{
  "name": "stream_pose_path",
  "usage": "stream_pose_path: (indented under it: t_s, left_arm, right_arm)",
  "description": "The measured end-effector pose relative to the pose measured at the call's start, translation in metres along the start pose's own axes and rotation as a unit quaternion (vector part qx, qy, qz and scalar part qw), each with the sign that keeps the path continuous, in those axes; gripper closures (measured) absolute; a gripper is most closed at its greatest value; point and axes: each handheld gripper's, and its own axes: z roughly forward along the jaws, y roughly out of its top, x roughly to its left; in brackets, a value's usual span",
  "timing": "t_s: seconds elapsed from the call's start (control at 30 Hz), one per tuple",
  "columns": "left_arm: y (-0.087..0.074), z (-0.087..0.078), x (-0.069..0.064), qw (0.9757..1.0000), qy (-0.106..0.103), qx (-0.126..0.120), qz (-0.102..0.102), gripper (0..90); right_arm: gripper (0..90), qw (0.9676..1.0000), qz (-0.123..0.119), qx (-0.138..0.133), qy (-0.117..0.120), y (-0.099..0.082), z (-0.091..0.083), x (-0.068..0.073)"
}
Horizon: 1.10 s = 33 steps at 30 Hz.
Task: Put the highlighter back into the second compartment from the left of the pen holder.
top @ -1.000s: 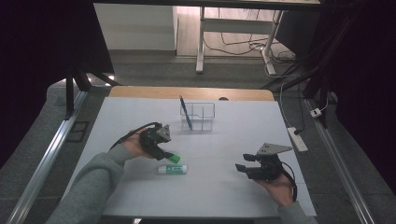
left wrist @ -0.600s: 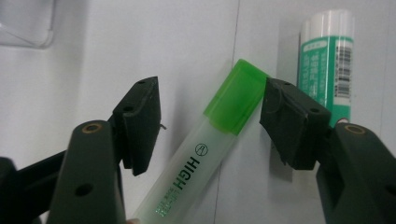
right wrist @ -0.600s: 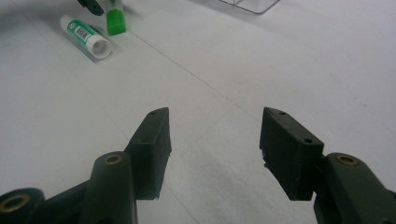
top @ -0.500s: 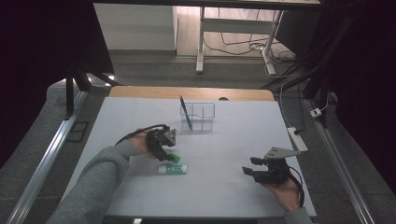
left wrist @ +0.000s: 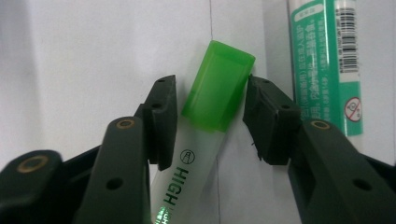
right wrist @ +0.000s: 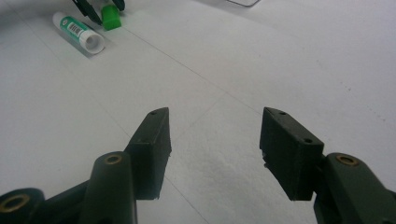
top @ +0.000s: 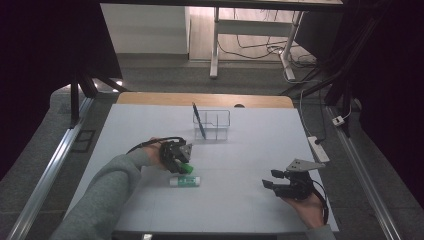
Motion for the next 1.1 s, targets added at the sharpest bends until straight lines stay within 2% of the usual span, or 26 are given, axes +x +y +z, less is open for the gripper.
stream_pose_path:
  t_s: [0.17, 0.4, 0.5, 0.57, 0.73, 0.93, 1.07, 1.1]
  left_arm:
    - [0.000, 0.000, 0.000, 0.9998, -0.014, -0.002, 0.016, 65.3]
    - [-0.001, 0.000, 0.000, 0.9997, -0.011, -0.003, 0.023, 66.2]
    - [-0.001, -0.002, 0.000, 0.9998, 0.000, 0.000, 0.022, 66.3]
    - [-0.003, -0.004, 0.001, 0.9999, 0.009, -0.001, 0.014, 66.3]
    - [-0.007, -0.016, 0.002, 0.9992, 0.030, -0.024, -0.013, 66.3]
    - [-0.012, -0.033, -0.002, 0.9960, 0.055, -0.057, -0.041, 66.4]
    - [-0.015, -0.041, -0.007, 0.9927, 0.073, -0.075, -0.060, 66.4]
    - [-0.016, -0.042, -0.008, 0.9912, 0.077, -0.083, -0.069, 66.4]
  right_arm:
    - [43.1, 1.0000, 0.000, 0.001, 0.000, 0.000, 0.000, 0.000]
    - [43.2, 1.0000, -0.001, 0.002, -0.001, -0.001, 0.000, 0.000]
    - [43.1, 1.0000, -0.002, 0.002, -0.002, -0.001, 0.000, -0.001]
    - [43.1, 1.0000, -0.001, 0.002, -0.002, -0.001, 0.000, -0.001]
    - [43.2, 1.0000, 0.000, 0.002, -0.003, -0.001, 0.000, -0.002]
    - [43.1, 1.0000, 0.000, -0.001, -0.006, -0.002, -0.001, -0.002]
    - [42.7, 0.9999, 0.002, -0.006, -0.010, -0.003, -0.003, -0.003]
    - [42.6, 0.9999, 0.000, -0.006, -0.011, -0.003, -0.003, -0.004]
